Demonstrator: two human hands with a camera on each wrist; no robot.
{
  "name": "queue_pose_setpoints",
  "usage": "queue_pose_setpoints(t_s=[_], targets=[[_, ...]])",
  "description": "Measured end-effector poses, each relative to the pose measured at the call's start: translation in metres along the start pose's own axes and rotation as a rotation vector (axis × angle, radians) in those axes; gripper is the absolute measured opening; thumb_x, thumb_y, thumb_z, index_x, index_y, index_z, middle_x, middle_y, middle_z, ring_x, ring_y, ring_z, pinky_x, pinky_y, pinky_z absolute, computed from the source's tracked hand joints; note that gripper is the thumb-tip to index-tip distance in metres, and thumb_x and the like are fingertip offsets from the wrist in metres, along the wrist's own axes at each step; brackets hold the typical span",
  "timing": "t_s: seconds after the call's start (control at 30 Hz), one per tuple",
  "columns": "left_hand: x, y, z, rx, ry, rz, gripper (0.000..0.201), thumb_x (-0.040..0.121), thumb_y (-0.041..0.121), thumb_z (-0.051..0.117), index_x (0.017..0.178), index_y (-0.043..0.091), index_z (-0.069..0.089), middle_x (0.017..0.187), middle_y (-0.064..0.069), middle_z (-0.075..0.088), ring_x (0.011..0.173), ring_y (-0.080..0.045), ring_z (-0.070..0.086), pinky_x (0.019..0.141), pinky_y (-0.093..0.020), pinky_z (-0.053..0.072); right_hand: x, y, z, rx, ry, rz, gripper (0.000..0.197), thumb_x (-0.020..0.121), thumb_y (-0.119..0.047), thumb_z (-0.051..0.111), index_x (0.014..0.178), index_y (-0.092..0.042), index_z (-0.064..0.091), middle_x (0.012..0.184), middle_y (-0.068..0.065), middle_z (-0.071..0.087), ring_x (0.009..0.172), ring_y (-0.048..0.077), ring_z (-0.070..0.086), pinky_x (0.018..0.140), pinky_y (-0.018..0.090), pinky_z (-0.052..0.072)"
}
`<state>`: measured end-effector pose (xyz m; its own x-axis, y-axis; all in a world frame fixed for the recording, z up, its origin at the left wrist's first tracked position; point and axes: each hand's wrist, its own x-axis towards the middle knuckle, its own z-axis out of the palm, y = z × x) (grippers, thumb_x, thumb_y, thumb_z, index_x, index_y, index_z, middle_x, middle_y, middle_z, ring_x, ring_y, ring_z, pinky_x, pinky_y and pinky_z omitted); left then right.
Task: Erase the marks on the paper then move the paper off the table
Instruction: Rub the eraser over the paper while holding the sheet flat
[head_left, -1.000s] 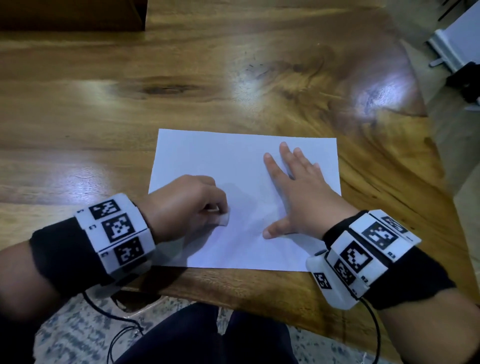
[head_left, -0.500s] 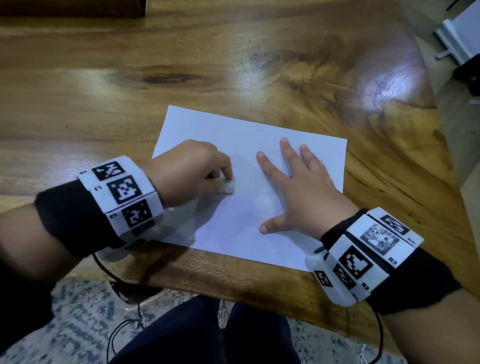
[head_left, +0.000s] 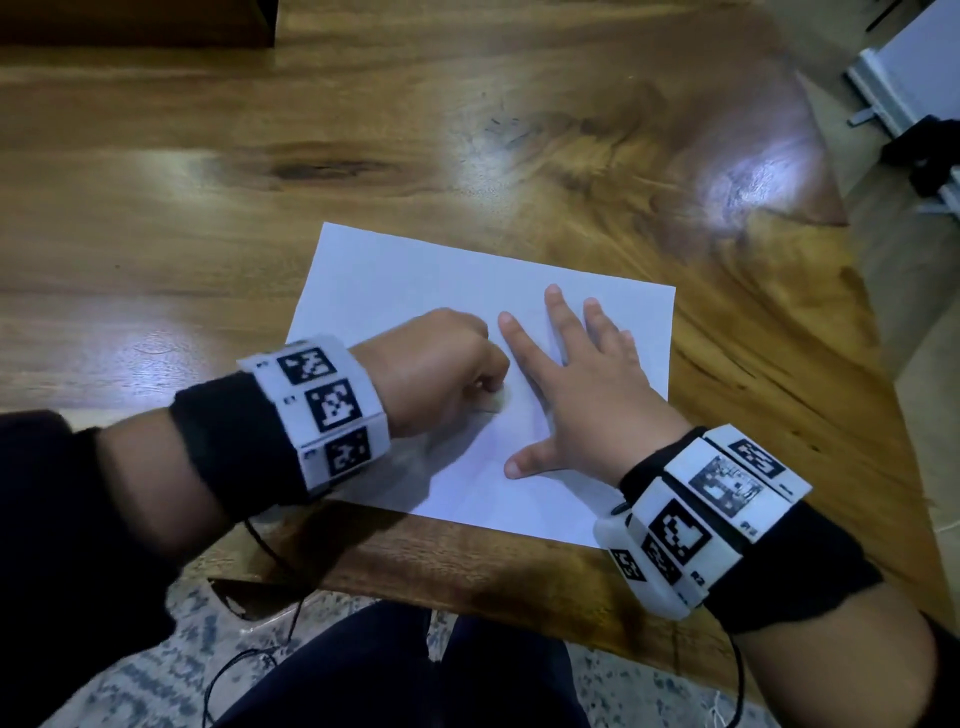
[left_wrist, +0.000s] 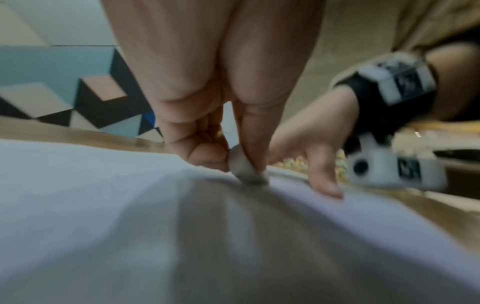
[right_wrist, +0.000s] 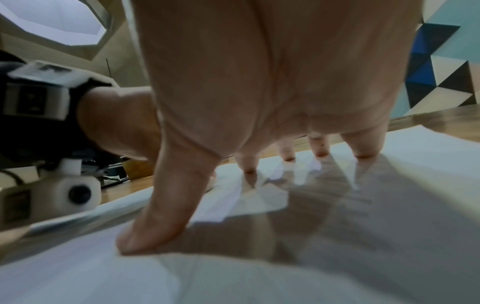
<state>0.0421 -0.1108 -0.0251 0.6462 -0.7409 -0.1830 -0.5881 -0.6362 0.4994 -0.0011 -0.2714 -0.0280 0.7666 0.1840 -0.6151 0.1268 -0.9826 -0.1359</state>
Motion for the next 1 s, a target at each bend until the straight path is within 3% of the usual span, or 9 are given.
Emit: queue_pose_setpoints(t_s=[0.1,0.23,0.37,0.5,0.57,0.63,0.8,0.9,1.0], targets=[[-0.021,-0.002,0.008,-0.072,-0.054,0.029,0.023,0.079,0.029,0.055,0.067,0.012,0.065,0.069,0.002,0.047,0.064,-0.019,0.052,0.059,-0.018,0.031,0.000,0.000,-0.001,0.006,-0.001,-0.002,0.124,0.066,-0.065,0.070,0.143,-0.041,-0.024,0.148,0.003,-0.040,0.139,0.034,-0.030,0.116,0.052,-0.006],[-0.040,-0.003,0.006,-0.140,-0.248,-0.027,0.010,0.079,0.024,0.065,0.084,0.018,0.071,0.071,0.015,0.047,0.071,-0.004,0.048,0.061,-0.002,0.031,-0.002,0.000,-0.001,0.016,0.001,-0.003,0.124,0.066,-0.064,0.070,0.143,-0.041,-0.023,0.148,0.003,-0.040,0.139,0.033,-0.030,0.116,0.051,-0.006],[-0.002,-0.003,-0.004,-0.003,-0.040,-0.074,0.015,0.082,0.025,0.060,0.092,0.016,0.067,0.083,-0.003,0.057,0.078,-0.021,0.054,0.071,-0.026,0.038,-0.002,-0.001,-0.001,0.021,0.004,-0.001,0.123,0.066,-0.064,0.071,0.143,-0.042,-0.023,0.149,0.002,-0.039,0.139,0.033,-0.029,0.116,0.051,-0.007],[-0.014,-0.005,0.001,-0.024,-0.045,-0.005,0.007,0.081,0.018,0.062,0.077,0.013,0.064,0.077,-0.001,0.049,0.070,-0.017,0.046,0.063,-0.023,0.030,-0.001,0.000,-0.002,0.026,-0.011,0.004,0.124,0.065,-0.063,0.071,0.143,-0.043,-0.023,0.148,0.001,-0.041,0.139,0.032,-0.030,0.116,0.050,-0.007],[-0.032,-0.003,0.002,-0.072,-0.184,0.007,0.005,0.079,0.018,0.064,0.076,0.013,0.066,0.078,-0.001,0.053,0.072,-0.016,0.051,0.061,-0.024,0.035,-0.001,0.000,-0.003,0.027,-0.016,0.007,0.124,0.065,-0.063,0.072,0.143,-0.042,-0.023,0.148,0.002,-0.041,0.139,0.032,-0.031,0.116,0.050,-0.008],[-0.035,-0.004,0.000,-0.079,-0.309,-0.040,0.008,0.080,0.019,0.063,0.084,0.015,0.068,0.088,-0.004,0.061,0.082,-0.018,0.057,0.072,-0.026,0.043,-0.001,0.000,-0.002,0.025,-0.016,0.005,0.124,0.065,-0.063,0.071,0.143,-0.042,-0.024,0.148,0.002,-0.041,0.138,0.032,-0.031,0.116,0.050,-0.008],[0.000,-0.001,-0.004,-0.014,-0.018,-0.075,0.016,0.083,0.028,0.057,0.087,0.014,0.064,0.080,-0.001,0.048,0.075,-0.021,0.049,0.070,-0.027,0.037,-0.001,0.000,-0.001,0.039,-0.010,0.002,0.124,0.064,-0.064,0.071,0.143,-0.044,-0.023,0.148,0.000,-0.041,0.138,0.031,-0.031,0.115,0.049,-0.009],[-0.017,-0.003,0.006,-0.053,-0.068,-0.014,0.021,0.081,0.030,0.056,0.071,0.012,0.060,0.074,-0.001,0.046,0.071,-0.025,0.053,0.066,-0.028,0.039,-0.002,0.001,-0.002,0.047,-0.008,-0.005,0.123,0.065,-0.064,0.071,0.143,-0.043,-0.022,0.148,0.000,-0.040,0.139,0.031,-0.031,0.115,0.049,-0.009],[-0.042,-0.007,0.014,-0.096,-0.147,0.019,0.010,0.079,0.023,0.063,0.074,0.015,0.065,0.076,0.004,0.047,0.071,-0.020,0.057,0.066,-0.025,0.042,-0.002,0.002,-0.002,0.046,-0.014,-0.010,0.123,0.065,-0.064,0.071,0.143,-0.042,-0.022,0.148,0.001,-0.041,0.138,0.031,-0.032,0.115,0.049,-0.010]])
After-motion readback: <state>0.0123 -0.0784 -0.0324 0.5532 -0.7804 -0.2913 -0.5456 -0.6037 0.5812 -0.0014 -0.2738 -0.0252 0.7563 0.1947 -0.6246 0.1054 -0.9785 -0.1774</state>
